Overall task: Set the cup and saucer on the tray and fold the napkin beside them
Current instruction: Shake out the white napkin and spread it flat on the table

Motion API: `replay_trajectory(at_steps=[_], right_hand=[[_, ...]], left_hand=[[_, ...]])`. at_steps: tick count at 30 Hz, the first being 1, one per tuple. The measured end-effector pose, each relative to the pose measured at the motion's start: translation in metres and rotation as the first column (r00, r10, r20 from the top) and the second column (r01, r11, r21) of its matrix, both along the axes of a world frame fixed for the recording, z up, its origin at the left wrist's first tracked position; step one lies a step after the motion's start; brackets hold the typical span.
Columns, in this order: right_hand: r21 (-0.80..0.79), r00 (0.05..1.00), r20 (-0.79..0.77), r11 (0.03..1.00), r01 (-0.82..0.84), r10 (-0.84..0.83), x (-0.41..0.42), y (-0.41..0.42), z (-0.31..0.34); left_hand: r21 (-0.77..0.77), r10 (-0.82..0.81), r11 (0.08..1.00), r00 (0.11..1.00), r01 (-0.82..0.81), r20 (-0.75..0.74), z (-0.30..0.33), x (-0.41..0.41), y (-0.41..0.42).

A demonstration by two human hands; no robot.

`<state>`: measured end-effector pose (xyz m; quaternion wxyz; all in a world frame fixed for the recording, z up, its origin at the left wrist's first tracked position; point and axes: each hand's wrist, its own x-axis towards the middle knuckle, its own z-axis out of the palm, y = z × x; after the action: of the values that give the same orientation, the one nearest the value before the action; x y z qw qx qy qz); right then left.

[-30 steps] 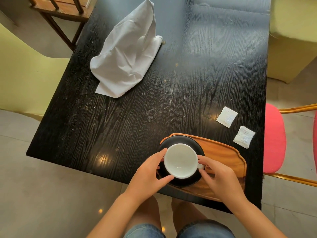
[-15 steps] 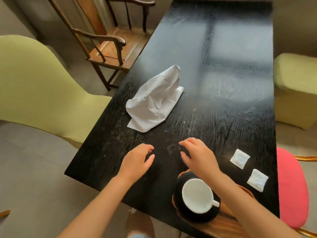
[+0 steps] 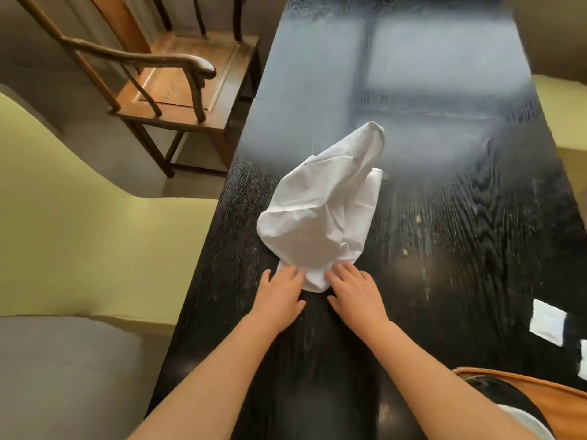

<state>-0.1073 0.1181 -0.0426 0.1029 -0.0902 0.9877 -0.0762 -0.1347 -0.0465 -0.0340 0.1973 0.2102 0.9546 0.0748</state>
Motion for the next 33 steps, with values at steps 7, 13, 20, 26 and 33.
replay_trajectory(at_steps=[7,13,20,26,33], right_hand=[[-0.121,0.982,-0.080,0.980,0.160,-0.171,-0.008,-0.026,-0.003],[-0.499,0.929,0.036,0.799,0.336,-0.368,-0.006,-0.039,0.040],[-0.525,0.916,-0.250,0.839,0.145,-0.314,-0.015,-0.029,0.128],[-0.467,0.839,-0.439,0.879,0.093,-0.322,-0.039,-0.007,0.217],[-0.348,0.915,-0.306,0.925,0.149,-0.262,-0.049,0.036,0.333]], left_hand=[[0.167,-0.032,0.984,0.988,0.058,-0.150,-0.020,-0.012,-0.003],[0.491,0.165,0.863,0.985,-0.115,-0.059,0.031,-0.009,-0.007],[0.458,0.037,0.877,0.930,0.145,-0.366,0.135,-0.035,-0.026],[0.352,-0.059,0.890,0.838,0.290,-0.542,0.246,-0.069,-0.029],[0.395,-0.080,0.879,0.898,0.269,-0.433,0.360,-0.083,-0.039]])
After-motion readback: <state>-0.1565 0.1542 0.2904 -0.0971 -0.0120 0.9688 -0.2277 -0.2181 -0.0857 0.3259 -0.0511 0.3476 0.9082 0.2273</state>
